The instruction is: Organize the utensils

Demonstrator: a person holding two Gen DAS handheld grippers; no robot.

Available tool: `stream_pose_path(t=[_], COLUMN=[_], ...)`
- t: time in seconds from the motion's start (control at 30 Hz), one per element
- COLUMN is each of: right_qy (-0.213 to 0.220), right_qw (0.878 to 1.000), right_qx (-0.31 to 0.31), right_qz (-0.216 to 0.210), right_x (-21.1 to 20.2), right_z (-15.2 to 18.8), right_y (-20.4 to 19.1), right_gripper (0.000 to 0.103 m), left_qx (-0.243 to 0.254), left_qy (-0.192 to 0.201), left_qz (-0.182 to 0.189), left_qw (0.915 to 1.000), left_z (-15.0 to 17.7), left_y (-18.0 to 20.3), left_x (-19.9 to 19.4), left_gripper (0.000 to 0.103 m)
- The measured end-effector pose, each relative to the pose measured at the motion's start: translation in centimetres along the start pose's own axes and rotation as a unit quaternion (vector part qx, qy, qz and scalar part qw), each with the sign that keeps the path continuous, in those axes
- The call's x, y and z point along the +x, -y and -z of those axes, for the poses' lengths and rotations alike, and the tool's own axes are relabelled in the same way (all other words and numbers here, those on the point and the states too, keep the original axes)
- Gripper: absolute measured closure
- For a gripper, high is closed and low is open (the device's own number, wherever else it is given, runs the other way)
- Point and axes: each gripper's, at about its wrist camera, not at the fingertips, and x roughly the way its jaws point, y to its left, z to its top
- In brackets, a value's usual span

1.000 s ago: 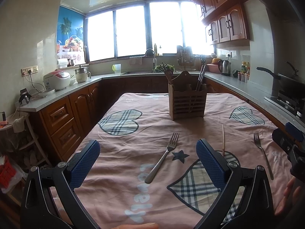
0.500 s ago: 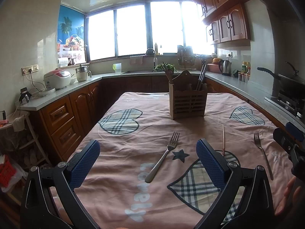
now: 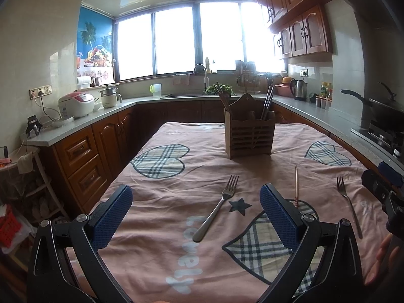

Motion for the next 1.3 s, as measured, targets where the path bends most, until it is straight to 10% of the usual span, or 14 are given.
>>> stream_pose_path(t=[1.3], right_qy=[0.000], right_qw=[1.000], right_qx=[0.005], right_qz=[-0.001], right_x=[-0.20], right_z=[-0.50], right_y=[0.15], right_gripper=[0.000], left_qx=[0.007], left_qy=[-0.001], left_qz=[0.011], left_qw=[0.9999], left_z=[-0.53], left_y=[0.53], left_x=[0.06], left_gripper=[0.000])
